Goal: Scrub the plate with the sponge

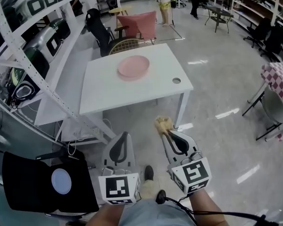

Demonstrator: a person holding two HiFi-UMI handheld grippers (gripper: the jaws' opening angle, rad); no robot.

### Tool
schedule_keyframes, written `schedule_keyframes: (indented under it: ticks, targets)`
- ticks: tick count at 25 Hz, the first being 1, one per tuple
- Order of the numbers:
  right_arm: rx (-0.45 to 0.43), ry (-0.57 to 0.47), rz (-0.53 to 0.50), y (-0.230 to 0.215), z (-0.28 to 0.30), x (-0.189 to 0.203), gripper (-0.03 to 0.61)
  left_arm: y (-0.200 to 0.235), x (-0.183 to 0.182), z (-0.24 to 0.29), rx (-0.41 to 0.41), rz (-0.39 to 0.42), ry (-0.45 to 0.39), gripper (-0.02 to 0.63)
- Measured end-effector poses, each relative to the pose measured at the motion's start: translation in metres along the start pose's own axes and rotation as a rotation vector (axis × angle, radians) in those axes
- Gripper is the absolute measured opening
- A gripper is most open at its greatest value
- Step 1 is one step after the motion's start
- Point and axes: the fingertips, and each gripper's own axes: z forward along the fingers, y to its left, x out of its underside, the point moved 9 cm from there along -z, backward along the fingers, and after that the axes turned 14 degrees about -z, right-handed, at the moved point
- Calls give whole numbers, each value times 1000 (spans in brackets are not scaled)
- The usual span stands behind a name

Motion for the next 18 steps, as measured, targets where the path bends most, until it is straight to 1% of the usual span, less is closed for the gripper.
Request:
schedule_keyframes:
  ticks: [7, 11, 14, 18]
  targets:
    - [-23, 26, 4, -26, 74, 4, 40, 35, -3, 72, 9, -11, 3, 15]
    - [-27, 27, 3, -40, 125, -1, 40, 62, -12, 113, 1, -38, 28, 15]
    - [-33, 22, -5, -47, 159, -8, 40, 85, -18, 139, -1, -16, 6, 14]
    - [-40, 14, -23, -53, 198, -19, 40, 109, -30, 167, -9, -26, -18, 15]
